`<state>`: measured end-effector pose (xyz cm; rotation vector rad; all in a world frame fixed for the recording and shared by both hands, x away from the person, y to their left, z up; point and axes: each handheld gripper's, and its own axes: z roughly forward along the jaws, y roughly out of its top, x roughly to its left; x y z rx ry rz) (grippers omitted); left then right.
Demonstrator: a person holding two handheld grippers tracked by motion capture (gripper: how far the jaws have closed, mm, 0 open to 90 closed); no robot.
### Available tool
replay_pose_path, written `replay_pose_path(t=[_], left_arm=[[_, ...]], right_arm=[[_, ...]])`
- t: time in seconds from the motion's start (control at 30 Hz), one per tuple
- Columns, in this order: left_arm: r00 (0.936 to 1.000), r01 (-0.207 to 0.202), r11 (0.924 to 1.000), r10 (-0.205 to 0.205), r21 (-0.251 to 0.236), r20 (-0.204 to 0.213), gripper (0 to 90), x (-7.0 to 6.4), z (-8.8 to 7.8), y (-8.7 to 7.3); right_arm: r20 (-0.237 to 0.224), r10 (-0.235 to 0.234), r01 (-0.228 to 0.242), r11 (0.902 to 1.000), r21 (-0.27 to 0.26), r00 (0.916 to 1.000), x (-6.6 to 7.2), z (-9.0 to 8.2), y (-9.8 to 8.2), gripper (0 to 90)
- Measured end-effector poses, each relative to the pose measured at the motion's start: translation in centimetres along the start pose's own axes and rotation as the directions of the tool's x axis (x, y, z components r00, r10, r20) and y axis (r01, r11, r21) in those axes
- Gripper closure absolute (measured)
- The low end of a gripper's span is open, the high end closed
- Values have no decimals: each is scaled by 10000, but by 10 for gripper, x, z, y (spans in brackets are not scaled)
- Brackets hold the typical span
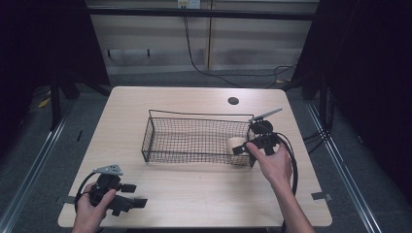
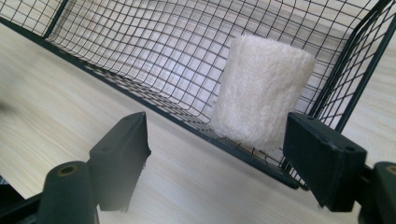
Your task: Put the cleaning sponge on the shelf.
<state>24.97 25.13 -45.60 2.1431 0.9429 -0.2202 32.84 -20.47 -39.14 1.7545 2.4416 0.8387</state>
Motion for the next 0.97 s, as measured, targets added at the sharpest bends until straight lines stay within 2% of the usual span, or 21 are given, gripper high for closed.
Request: replay_pose_path(t=[0.07, 0.1, 0.27, 0.3, 0.37, 0.53, 0.67, 0.77, 0.9, 0.93, 0.97], left_arm=[[10000, 0, 10000, 0, 7, -1, 183, 0, 0, 0], [10000, -17, 10000, 17, -8, -3, 184, 0, 0, 0], [10000, 11, 10000, -11, -13, 2, 184, 0, 0, 0], [10000, 17, 10000, -18, -36, -13, 184, 0, 0, 0], [10000, 7, 10000, -7, 5, -8, 183, 0, 0, 0], [10000, 49, 10000, -49, -12, -9, 183, 0, 0, 0], [10000, 31, 10000, -31, 11, -22, 183, 1, 0, -1], [10000, 14, 10000, -14, 35, -20, 184, 1, 1, 0], [10000, -3, 10000, 3, 44, -59, 184, 1, 1, 0], [9999, 51, 10000, -50, 47, -91, 184, 1, 1, 0], [9999, 77, 10000, -76, 58, -67, 184, 1, 1, 0]], right_arm=[[5, -59, 59, 9999, -95, 10000, 1, -2, -3, 223], [-193, -11, 8, 9999, -162, 9998, 2, -3, -5, 223], [-238, -225, 219, 9994, -268, 9995, 5, -5, -17, 225], [-162, -283, 277, 9991, -332, 9995, 7, -7, -20, 228], [-321, -363, 343, 9975, -625, 9988, 9, -9, -26, 230], [-225, -770, 751, 9944, -750, 9968, 15, -6, -46, 231], [-201, -898, 877, 9920, -907, 9958, 16, -5, -55, 242], [14, -979, 975, 9901, -1010, 9952, 17, -4, -66, 243], [-72, -1033, 1019, 9888, -1089, 9946, 17, -4, -79, 246], [115, -1082, 1088, 9864, -1232, 9941, 14, 0, -88, 249], [115, -1082, 1088, 9864, -1232, 9941, 14, 0, -88, 249]])
